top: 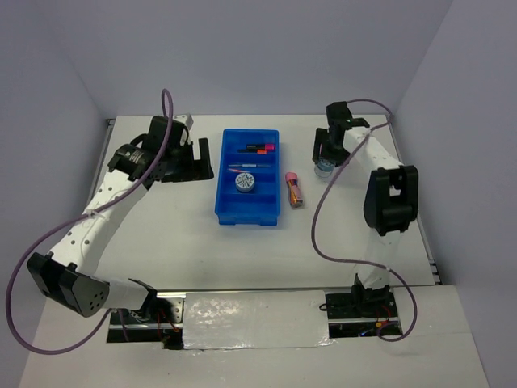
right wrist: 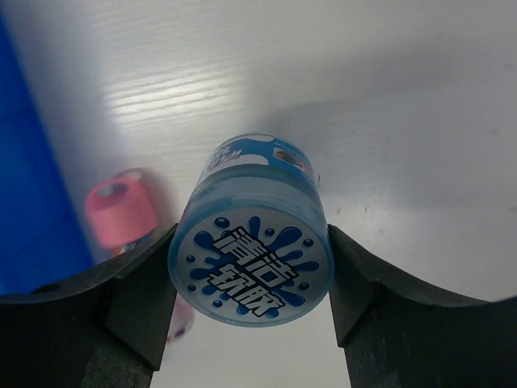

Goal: Sort the stationery into containers
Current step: Pick up the storage box at the center of the board, then place the storage box in the storage box.

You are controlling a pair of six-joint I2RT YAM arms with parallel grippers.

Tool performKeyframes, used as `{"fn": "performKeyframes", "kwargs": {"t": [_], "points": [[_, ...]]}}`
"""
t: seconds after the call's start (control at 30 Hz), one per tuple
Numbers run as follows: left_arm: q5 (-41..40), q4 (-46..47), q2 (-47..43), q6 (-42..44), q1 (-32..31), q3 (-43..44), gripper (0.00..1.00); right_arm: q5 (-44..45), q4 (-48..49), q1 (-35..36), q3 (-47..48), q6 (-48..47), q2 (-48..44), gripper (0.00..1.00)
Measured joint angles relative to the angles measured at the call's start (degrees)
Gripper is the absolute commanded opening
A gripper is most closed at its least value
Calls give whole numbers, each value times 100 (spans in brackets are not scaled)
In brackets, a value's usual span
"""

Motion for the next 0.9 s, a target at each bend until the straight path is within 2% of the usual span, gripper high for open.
{"fn": "performKeyframes", "kwargs": {"t": [0.1, 0.2, 0.33, 0.5, 0.67, 0.9], "points": [[-304, -17, -142, -142, 68, -186, 99, -24, 164, 214, -367, 26, -1119, 0], [-527, -66, -243, -328, 203, -356, 99, -358, 527, 745, -551, 74, -2212, 0], [-507, -31, -251, -457, 404, -431, 99, -1591, 1325, 1530, -1067, 219, -3056, 0], [-361, 122, -291, -424, 428, -431, 99, -2420, 1537, 1784, -1652, 413, -2752, 0], [-188, 260, -442, -393, 446, -461, 99, -2618, 1521, 1829, -1838, 407, -2124, 0], [28, 341, -560, -264, 483, -721, 99, -2643, 1602, 1843, -1786, 348, -1735, 0]]}}
